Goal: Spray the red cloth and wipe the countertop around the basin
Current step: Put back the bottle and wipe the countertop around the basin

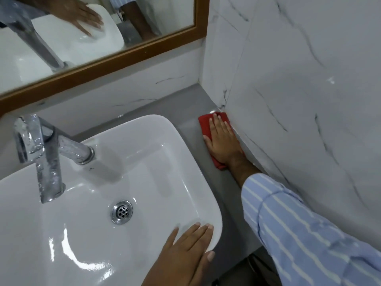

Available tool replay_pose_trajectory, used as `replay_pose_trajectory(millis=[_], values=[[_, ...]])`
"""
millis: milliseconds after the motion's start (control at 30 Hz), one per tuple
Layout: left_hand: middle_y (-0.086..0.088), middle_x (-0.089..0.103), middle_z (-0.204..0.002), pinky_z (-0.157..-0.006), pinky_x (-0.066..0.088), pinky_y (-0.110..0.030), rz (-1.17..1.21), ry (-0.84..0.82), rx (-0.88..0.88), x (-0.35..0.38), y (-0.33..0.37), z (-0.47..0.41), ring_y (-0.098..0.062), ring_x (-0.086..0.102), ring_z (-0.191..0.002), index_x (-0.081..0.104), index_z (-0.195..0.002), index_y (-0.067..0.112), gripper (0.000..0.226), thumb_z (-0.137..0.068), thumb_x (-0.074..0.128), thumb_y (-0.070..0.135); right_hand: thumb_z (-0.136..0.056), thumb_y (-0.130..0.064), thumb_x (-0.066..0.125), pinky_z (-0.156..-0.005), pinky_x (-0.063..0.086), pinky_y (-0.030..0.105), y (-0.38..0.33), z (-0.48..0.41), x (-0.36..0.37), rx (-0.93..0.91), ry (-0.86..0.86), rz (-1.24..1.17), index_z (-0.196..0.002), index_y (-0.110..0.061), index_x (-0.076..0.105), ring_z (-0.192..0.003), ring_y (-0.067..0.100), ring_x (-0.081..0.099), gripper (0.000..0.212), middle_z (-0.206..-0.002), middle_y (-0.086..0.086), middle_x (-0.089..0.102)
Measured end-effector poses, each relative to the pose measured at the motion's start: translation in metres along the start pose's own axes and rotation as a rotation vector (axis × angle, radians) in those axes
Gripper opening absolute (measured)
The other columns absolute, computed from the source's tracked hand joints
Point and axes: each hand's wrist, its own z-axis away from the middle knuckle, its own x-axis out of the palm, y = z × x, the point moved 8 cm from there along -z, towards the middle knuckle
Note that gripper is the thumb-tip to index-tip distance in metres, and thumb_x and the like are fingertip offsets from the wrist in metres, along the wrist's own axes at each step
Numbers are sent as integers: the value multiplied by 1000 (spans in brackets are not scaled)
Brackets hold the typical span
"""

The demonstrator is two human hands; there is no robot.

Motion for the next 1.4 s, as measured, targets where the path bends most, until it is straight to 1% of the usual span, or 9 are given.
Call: replay_pose_trajectory(millis=[133, 300, 433, 500, 567, 600, 733, 1100, 1400], values=[[24, 2, -172, -134, 1, -29, 17, 32, 25, -6, 5, 4, 5, -1, -158, 3, -164, 38, 62, -106, 13, 60, -109, -39, 45, -132, 19, 45, 28, 67, -11, 9, -2, 10, -163, 0, 22, -160, 34, 21, 71, -173, 21, 18], [26, 9, -170, -131, 5, -19, 88, 67, 79, -13, 10, 12, 6, 9, -157, 12, -164, 37, 56, -111, 26, 51, -106, -44, 36, -127, 20, 46, 35, 167, -8, 137, 14, 55, -159, 2, 33, -155, 37, 35, 71, -167, 22, 34], [37, 67, -124, -100, 43, -4, -6, -43, 87, -3, 2, 32, 22, 62, -111, 75, -115, 52, 67, -108, 9, 56, -106, -46, 27, -128, 20, 46, 28, 152, 0, 169, 25, 50, -160, 1, 29, -156, 36, 32, 73, -168, 22, 31], [36, 54, -142, -114, 28, -5, 37, -48, 66, -3, -2, 29, 20, 53, -126, 65, -131, 52, 94, -96, -22, 57, -108, -45, 28, -131, 18, 46, 22, 113, -4, 110, 13, 52, -162, 1, 23, -159, 35, 25, 72, -171, 22, 23], [35, 10, -163, -117, -12, -10, 108, 222, 31, -21, -3, 8, 9, 17, -154, 25, -160, 44, 101, -74, -17, 77, -110, -42, 35, -133, 13, 44, 17, 69, -6, 53, -5, 56, -164, 0, 17, -161, 33, 17, 70, -173, 20, 14], [33, 2, -165, -116, -18, -12, 102, 155, 36, -9, -1, 7, 6, 8, -157, 14, -163, 44, 91, -82, -5, 80, -111, -41, 37, -133, 11, 43, 16, 55, -3, 45, -22, 54, -164, -1, 15, -162, 32, 15, 70, -174, 20, 12], [30, 10, -170, -127, -1, -13, 179, 174, 35, -10, -6, 9, 8, 11, -156, 16, -162, 45, 57, -108, 30, 58, -110, -42, 39, -133, 11, 44, 18, 46, -2, 47, -34, 29, -165, -3, 16, -162, 31, 15, 71, -175, 18, 12], [24, 20, -170, -131, 13, -20, 270, 196, 105, -1, 2, 22, 10, 17, -154, 23, -163, 36, 56, -110, 29, 52, -108, -54, 21, -129, 21, 48, 32, 257, 14, 297, 22, 1, -164, -6, 22, -159, 34, 25, 74, -171, 17, 27], [40, 45, -148, -105, 15, 6, 234, 296, -54, 11, -54, 75, 24, 32, -134, 44, -151, 45, 66, -97, 25, 77, -106, -55, 20, -131, 19, 51, 51, 248, 15, 178, -24, 11, -166, -7, 17, -162, 31, 16, 77, -174, 15, 18]])
